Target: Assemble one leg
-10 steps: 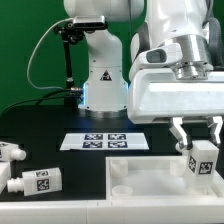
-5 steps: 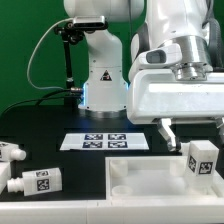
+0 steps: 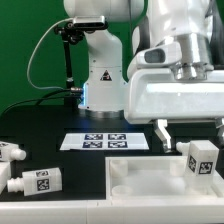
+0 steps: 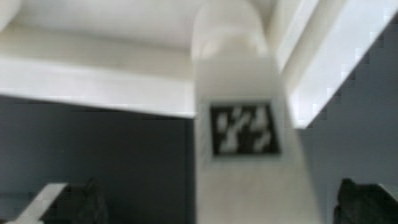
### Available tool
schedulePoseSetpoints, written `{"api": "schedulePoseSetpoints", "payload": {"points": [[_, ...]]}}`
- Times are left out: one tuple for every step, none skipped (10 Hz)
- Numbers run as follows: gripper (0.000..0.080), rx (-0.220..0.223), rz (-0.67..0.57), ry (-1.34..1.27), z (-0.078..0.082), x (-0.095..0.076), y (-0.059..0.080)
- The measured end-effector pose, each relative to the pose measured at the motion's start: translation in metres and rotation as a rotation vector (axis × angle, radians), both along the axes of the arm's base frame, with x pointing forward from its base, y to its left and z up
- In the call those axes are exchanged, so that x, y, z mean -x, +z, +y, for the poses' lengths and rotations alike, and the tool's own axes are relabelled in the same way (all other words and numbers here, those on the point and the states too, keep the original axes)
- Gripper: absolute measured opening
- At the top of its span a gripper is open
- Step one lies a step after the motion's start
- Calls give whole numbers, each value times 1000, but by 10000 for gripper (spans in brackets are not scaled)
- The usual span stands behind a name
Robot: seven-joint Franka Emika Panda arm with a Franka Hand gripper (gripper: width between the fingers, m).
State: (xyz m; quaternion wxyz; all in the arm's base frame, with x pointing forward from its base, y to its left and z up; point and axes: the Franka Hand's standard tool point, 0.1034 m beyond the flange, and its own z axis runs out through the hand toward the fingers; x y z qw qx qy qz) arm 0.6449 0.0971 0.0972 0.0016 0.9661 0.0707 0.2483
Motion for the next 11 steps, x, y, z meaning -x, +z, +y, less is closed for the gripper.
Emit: {"api": "schedulePoseSetpoints", "payload": {"points": [[649,2,92,-11,-1,2,-6],[649,1,204,-31,-2,-2,-4],[649,-4,260,-44,2,-11,3],[649,-7,281,-49,8,-12,0],[649,-1,387,-58,7,-3,-5],[649,-10,405,-86,8,-7,-5],[639,-21,411,-118,11,-4,-9],[483,-20,410,-118,10,-5,-9],[483,-19,410,-119,10,-5,-9],[296,-20,410,-120,10,-5,-9],[296,-46,411,-202,10,-5,-9]]}}
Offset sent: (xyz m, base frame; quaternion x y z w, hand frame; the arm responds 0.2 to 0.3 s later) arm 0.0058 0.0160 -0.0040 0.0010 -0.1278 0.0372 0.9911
